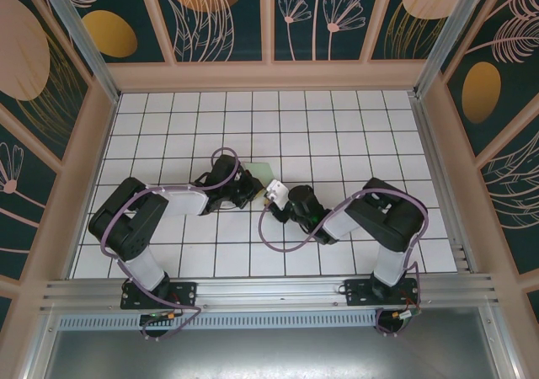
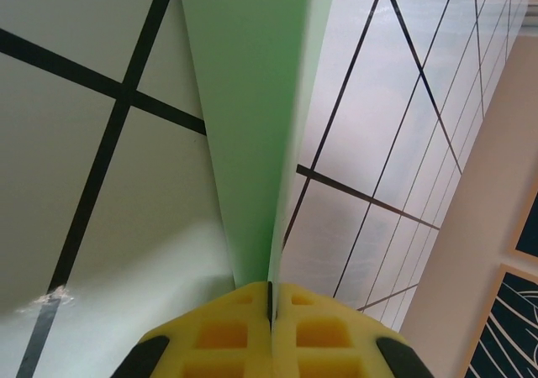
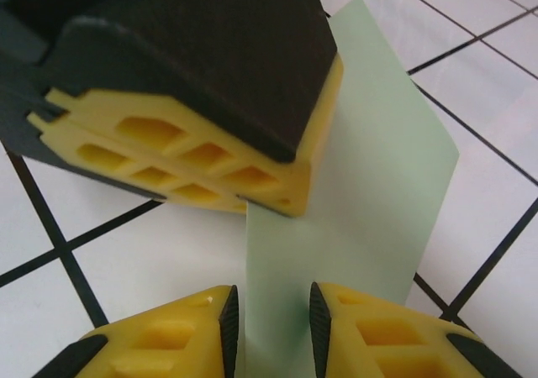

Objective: Fold a paper plane with a square sheet of paper (pick it up from the middle)

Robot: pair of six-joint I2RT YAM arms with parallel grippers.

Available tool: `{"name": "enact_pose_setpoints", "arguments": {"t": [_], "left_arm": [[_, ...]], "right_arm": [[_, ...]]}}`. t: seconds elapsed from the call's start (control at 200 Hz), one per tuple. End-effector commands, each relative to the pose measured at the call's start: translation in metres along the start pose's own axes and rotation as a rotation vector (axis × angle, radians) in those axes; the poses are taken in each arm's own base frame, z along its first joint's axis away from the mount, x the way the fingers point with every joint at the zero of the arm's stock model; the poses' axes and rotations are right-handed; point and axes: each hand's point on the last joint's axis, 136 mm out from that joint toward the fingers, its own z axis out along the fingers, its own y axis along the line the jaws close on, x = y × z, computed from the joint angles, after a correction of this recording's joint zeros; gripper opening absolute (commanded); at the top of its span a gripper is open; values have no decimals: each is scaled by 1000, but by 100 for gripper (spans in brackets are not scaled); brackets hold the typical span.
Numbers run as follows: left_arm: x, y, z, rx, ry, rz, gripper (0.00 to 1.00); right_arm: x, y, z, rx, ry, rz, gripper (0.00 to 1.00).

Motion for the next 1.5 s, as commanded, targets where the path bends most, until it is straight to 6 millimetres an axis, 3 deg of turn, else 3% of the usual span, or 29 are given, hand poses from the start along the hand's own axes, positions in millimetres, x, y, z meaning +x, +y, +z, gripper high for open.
{"name": "enact_pose_setpoints", "arguments": {"t": [0.0, 0.05, 0.205, 0.32, 0.595, 0.836, 1.096, 1.496], "left_arm": [[4, -7, -2, 4, 20, -2, 7], [3, -8, -2, 7, 19, -2, 8], [3, -12, -3, 17, 19, 1, 12], [-3, -17, -8, 19, 0, 16, 24], [-48, -16, -43, 33, -118, 7, 54], [-71, -13, -74, 34, -241, 55, 68], [-57, -23, -86, 194, -242, 137, 76], [-4, -24, -55, 287, -98, 218, 71]], "right_arm": [[-19, 3, 6, -3, -70, -26, 30], [-19, 4, 5, -7, -73, -25, 29], [-16, 7, 5, -22, -68, -17, 14], [-14, 8, 3, -28, -64, -2, 9], [-17, 10, -2, -86, -68, 68, 0], [-23, 13, -6, -203, -64, 198, 0], [-29, 5, -14, -363, -38, 417, 0], [-22, -10, -10, -470, 72, 687, 0]]}}
